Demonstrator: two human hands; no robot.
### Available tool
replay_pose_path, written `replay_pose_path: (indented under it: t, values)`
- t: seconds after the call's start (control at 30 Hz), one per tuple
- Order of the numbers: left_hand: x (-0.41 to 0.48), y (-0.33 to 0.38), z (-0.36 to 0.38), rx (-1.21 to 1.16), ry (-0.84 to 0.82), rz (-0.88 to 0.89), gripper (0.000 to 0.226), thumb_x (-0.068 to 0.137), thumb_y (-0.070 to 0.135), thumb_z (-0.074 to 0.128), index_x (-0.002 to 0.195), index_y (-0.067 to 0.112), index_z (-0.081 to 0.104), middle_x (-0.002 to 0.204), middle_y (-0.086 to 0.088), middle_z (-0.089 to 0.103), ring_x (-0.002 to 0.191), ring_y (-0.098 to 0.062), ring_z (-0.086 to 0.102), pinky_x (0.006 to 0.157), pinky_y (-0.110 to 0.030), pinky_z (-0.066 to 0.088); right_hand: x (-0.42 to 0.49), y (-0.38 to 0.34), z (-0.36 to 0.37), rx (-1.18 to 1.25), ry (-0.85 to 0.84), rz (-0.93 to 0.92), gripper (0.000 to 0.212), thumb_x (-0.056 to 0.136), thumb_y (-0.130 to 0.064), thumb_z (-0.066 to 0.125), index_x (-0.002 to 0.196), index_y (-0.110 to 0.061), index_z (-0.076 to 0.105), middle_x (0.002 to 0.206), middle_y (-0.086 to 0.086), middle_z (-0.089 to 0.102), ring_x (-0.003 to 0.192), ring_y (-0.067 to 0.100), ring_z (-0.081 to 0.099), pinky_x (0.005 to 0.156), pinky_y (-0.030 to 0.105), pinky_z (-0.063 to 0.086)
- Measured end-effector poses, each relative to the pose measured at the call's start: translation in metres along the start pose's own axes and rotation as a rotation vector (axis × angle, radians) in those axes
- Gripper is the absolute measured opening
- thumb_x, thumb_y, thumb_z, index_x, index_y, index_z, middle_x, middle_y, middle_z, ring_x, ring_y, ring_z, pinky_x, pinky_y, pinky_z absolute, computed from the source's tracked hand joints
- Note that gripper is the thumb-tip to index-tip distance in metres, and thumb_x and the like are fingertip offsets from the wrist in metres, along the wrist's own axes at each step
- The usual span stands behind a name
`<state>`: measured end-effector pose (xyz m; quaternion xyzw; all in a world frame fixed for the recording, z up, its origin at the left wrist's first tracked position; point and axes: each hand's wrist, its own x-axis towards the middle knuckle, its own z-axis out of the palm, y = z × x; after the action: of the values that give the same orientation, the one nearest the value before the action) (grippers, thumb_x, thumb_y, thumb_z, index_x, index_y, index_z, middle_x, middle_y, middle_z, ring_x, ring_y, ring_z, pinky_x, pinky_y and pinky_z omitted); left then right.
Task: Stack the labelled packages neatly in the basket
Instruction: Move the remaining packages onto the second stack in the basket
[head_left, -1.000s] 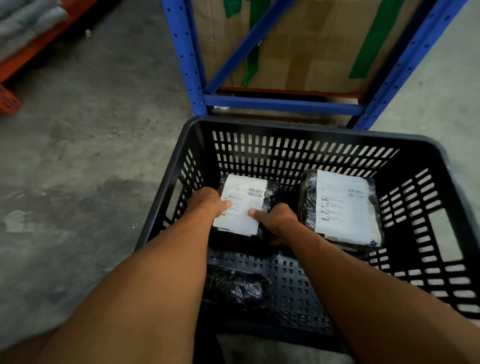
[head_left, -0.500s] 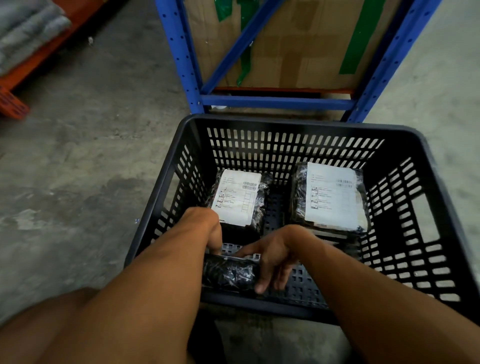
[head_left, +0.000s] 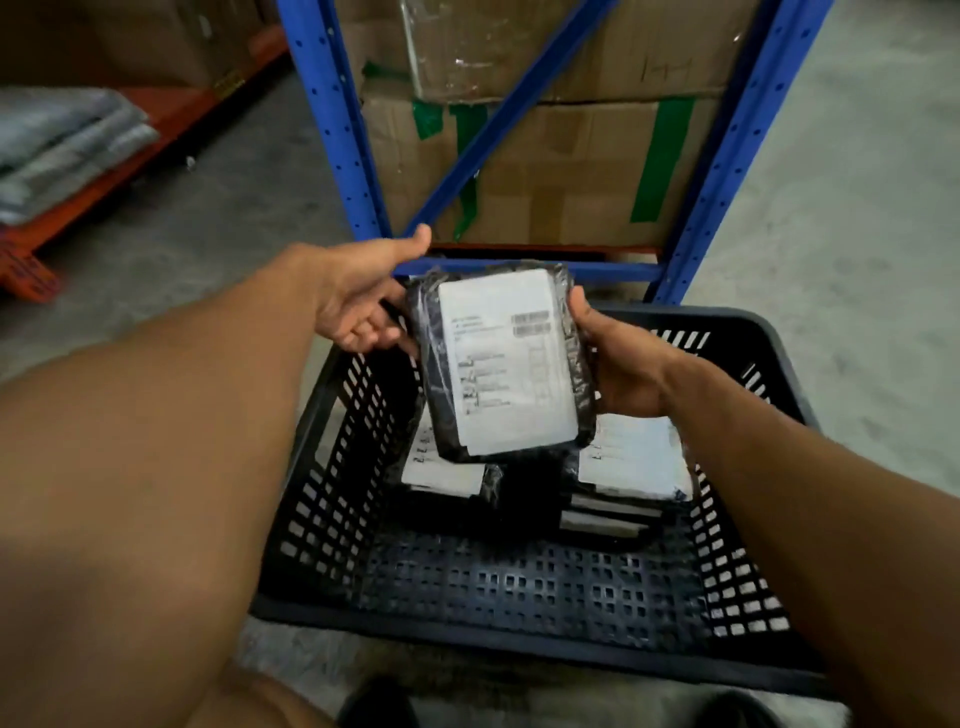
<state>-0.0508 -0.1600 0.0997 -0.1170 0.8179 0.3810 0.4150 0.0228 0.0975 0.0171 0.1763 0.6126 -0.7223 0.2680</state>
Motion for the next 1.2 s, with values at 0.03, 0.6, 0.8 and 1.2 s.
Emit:
replay_pose_path:
  t: [0.03, 0.6, 0.8, 1.2]
  values:
    - [-0.001, 0.004, 0.001, -0.083, 0.024, 0.061, 0.092, 0.067, 0.093, 0.030, 0.103, 0.016, 0.065, 0.085, -0.011, 0.070, 0.055, -0.012, 0.047, 0.054, -0.024, 0.032, -0.001, -0.006, 0.000, 0.077, 0.037, -0.021, 0.077, 0.077, -0.077, 0.047, 0.121, -0.018, 0.070, 0.119, 0.007, 0.073, 0.110, 0.029, 0.067, 0.092, 0.049, 0.051]
    - [0.032, -0.041, 0.058, -0.597, -0.032, 0.300, 0.088, 0.081, -0.010, 0.067, 0.149, 0.031, 0.031, 0.128, -0.012, 0.066, 0.112, -0.033, 0.064, 0.097, -0.055, 0.049, -0.003, 0.005, 0.020, 0.100, -0.037, -0.044, 0.042, 0.090, -0.024, 0.066, 0.129, -0.008, 0.063, 0.123, 0.013, 0.071, 0.109, 0.031, 0.070, 0.089, 0.045, 0.055]
    - [0.028, -0.064, 0.049, -0.478, -0.049, 0.100, 0.050, 0.085, -0.007, 0.064, 0.131, 0.010, 0.054, 0.121, -0.016, 0.069, 0.107, -0.035, 0.066, 0.091, -0.061, 0.050, 0.007, 0.017, 0.041, -0.245, 0.046, 0.060, 0.051, 0.078, -0.023, 0.079, 0.122, -0.004, 0.060, 0.114, 0.013, 0.073, 0.099, 0.030, 0.071, 0.083, 0.045, 0.058]
    - [0.058, -0.091, 0.055, -0.284, 0.077, -0.105, 0.017, 0.092, -0.005, 0.055, 0.105, 0.002, 0.064, 0.102, -0.017, 0.070, 0.102, -0.036, 0.065, 0.093, -0.055, 0.050, 0.029, 0.043, 0.084, -0.360, 0.224, 0.185, 0.066, 0.072, -0.023, 0.085, 0.125, -0.004, 0.050, 0.119, 0.012, 0.066, 0.101, 0.031, 0.066, 0.085, 0.046, 0.056]
